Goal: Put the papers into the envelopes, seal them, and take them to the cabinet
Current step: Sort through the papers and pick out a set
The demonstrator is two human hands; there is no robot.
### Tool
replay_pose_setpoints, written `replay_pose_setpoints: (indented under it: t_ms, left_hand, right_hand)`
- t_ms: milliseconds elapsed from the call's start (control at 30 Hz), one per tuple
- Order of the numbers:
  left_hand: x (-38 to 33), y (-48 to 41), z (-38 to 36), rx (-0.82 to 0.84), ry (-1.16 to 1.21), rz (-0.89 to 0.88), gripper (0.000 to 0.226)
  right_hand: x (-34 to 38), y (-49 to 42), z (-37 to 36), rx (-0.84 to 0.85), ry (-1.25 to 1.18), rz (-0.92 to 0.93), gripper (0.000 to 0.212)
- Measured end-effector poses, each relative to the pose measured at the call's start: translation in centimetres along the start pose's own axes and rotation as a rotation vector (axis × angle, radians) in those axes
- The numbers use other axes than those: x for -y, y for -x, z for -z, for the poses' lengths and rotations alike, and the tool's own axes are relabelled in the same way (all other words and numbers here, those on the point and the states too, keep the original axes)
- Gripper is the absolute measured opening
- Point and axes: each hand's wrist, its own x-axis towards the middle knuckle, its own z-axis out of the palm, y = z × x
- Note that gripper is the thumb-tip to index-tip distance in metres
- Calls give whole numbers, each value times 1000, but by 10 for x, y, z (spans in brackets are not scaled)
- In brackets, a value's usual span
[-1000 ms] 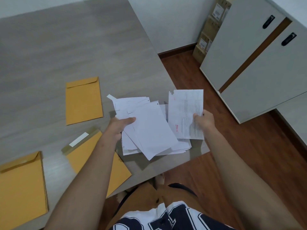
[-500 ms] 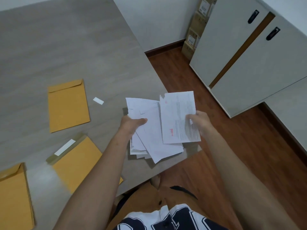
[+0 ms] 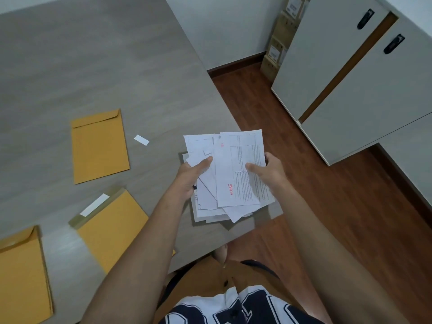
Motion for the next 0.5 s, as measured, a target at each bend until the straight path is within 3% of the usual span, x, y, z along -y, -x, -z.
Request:
replay_pose_setpoints:
  t_ms: [100,200,367,500]
  left_hand:
    - [1,-2,7,-8,-1,47,14]
    - [4,3,14,42,-67,20,25]
    - [6,11,14,37,-34,-7,34]
    - [5,16,11,58,-50,-41,38]
  right_hand:
    - [-2,-4,5,-50,-13,-25,39]
    - [-5,-7,12,-42,-100,-74,48]
    - [-8,-5,15,179,-232,-153,29]
    - [-8,-4,8,264,-232,-176,26]
